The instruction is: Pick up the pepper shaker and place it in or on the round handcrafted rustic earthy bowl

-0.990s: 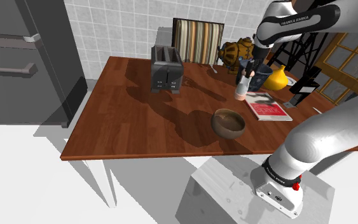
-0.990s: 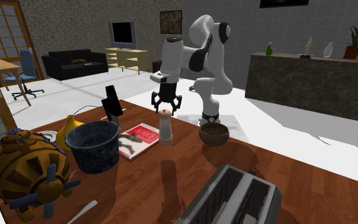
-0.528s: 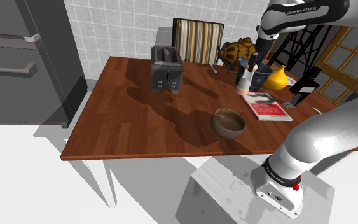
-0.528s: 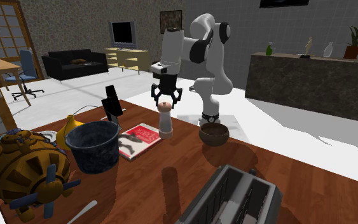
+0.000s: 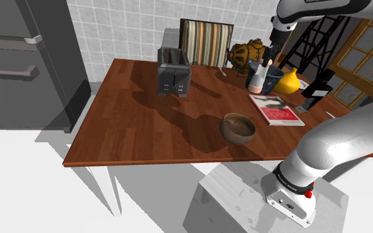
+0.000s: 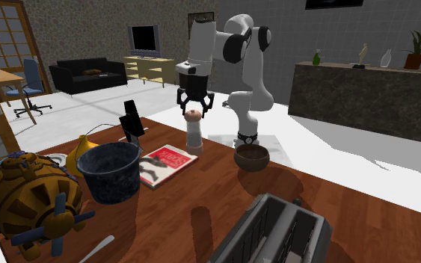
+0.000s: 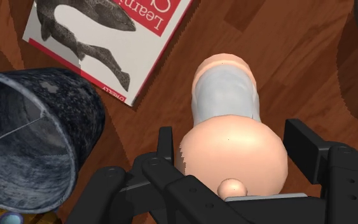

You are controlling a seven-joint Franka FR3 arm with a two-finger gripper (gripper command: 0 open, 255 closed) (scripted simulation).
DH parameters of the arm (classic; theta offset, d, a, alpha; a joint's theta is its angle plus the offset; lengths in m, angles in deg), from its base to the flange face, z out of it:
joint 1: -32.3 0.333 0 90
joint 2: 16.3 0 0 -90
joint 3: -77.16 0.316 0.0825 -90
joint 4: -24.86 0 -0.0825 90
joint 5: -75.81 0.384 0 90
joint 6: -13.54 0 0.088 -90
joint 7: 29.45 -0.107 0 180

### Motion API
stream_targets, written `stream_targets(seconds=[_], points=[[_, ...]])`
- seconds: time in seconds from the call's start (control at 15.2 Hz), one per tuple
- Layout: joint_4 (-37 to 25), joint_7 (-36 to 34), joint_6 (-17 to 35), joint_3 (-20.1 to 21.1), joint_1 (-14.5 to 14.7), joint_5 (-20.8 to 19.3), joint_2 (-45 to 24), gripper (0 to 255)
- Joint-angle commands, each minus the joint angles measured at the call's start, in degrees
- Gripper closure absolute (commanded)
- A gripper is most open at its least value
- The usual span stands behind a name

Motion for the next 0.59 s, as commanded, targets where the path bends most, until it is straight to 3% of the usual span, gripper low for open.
stream_targets(seconds=[0.0, 0.2, 0.53], points=[[-1.6, 0.2, -1.6, 0.2, 0.1, 0.2, 0.0, 255], [-3.4, 0.5, -3.4, 0.4, 0.2, 0.4, 0.0, 255], [1.7, -5.1, -8.0, 5.7, 0.8, 0.1, 8.6, 255]])
